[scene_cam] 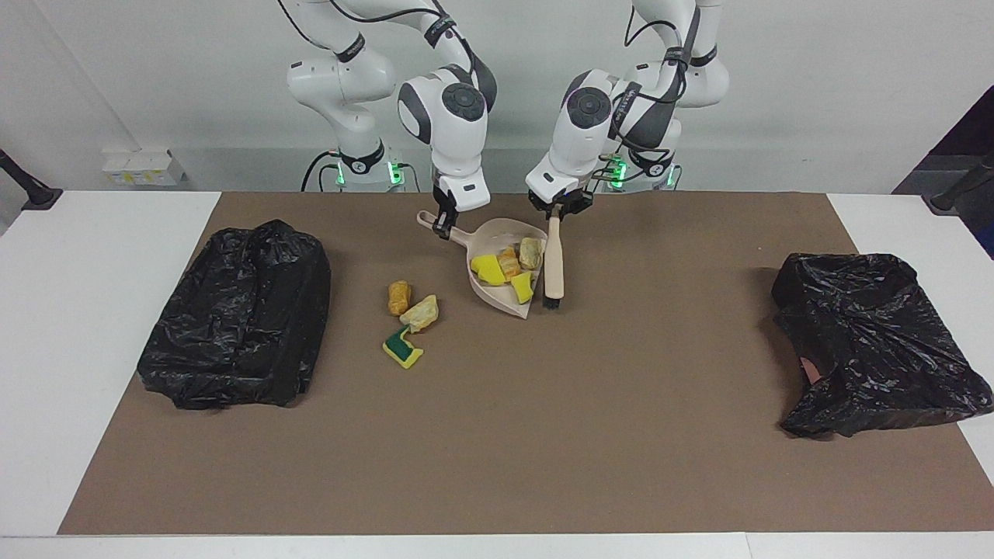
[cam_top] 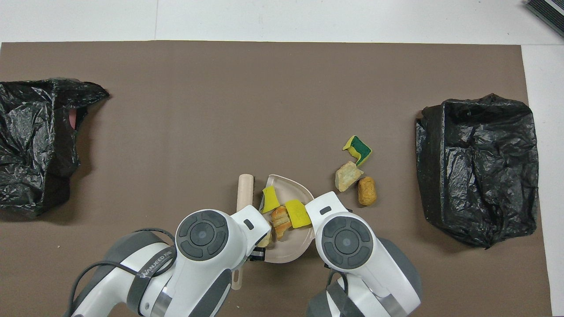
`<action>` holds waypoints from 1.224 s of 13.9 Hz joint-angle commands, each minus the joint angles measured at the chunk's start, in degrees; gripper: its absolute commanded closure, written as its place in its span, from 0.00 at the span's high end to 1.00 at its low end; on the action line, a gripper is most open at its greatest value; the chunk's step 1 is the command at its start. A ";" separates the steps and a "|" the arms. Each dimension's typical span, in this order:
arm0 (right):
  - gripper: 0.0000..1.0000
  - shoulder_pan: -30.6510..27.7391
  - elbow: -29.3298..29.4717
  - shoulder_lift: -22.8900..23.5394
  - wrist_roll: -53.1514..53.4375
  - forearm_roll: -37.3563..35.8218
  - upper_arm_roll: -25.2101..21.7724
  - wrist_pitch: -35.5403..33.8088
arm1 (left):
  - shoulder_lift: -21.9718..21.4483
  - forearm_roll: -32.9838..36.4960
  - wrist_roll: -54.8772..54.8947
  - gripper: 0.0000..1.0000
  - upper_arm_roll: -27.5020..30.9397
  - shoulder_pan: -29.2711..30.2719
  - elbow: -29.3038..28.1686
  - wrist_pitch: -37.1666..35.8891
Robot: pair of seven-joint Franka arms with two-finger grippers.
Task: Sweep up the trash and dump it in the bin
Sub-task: 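Sweep the remaining crumbs into the dustpan with the brush, then carry the loaded dustpan with the right gripper to the black bag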
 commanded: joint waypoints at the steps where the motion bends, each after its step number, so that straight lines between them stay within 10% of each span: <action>1: 0.00 -1.17 1.82 -1.75 -0.69 1.71 -0.08 -1.23 | -2.53 1.89 -3.88 0.00 0.84 0.12 1.14 -3.39; 7: 0.00 -1.17 5.86 -4.56 -9.97 4.07 -8.84 -6.14 | -10.26 1.72 -11.00 0.00 2.34 -4.70 -4.29 -7.37; 17: 0.00 -1.61 17.90 -2.72 -44.95 1.55 -46.89 -11.78 | -12.83 -5.91 -19.33 0.00 -5.47 -11.13 -11.85 3.17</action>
